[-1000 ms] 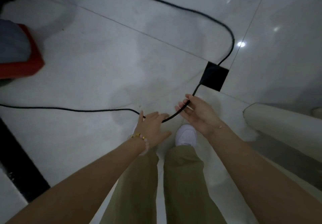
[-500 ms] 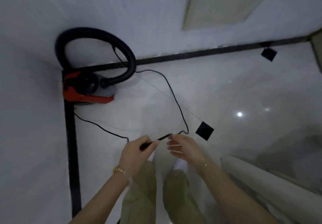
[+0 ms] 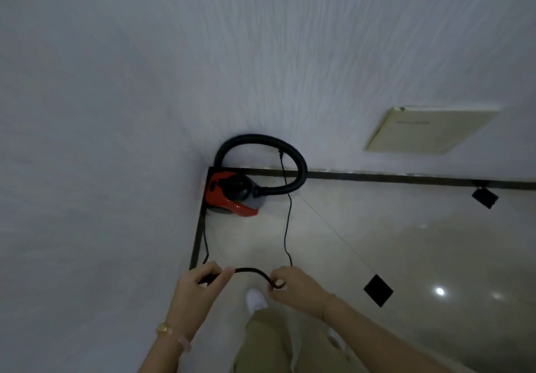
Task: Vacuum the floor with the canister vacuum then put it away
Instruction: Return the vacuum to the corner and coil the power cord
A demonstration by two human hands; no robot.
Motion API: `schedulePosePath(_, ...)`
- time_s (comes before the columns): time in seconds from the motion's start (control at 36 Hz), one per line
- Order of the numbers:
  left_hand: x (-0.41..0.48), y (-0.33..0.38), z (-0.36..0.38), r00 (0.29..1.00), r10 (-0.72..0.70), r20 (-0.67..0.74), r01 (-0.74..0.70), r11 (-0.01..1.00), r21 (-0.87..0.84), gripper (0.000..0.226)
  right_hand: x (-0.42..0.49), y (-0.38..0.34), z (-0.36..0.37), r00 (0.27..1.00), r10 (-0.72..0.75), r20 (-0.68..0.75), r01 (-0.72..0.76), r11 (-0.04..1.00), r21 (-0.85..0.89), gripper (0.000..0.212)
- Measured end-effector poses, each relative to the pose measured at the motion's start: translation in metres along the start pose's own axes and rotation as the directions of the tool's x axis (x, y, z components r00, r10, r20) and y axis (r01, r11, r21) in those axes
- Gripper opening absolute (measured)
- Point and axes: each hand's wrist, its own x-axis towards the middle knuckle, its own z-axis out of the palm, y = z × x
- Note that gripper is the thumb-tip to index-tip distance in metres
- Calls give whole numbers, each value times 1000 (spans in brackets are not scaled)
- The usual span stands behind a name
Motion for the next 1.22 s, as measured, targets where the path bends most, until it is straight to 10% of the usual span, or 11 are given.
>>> schedulePosePath(0.25,13,5,-66,985,-69,-160,27,968,-251,36,-5,-2,-52,978,109,-176,-151,957,-248,14)
schedulePosePath(0.42,40,8,-91,940,-136,-312,-18,896,-444,32,-5,0,-90,933,159,-323,-204,973,-110,17)
schedulePosePath(0.61,88,20,-108,904,-296,-308,-32,671,-741,36,12,-41,-97,981,122,-150,-121,993,17,19)
schedulePosePath(1.0,208,123,-125,920,-72,-385,-84,924,-374,38,122,-161,-169,975,-180,-132,213,928,305,21)
schedulePosePath(1.22,259,138,-160,836,-166,-522,-106,886,-452,45,176,-209,-195,956,-277,-93,292,910,295,22)
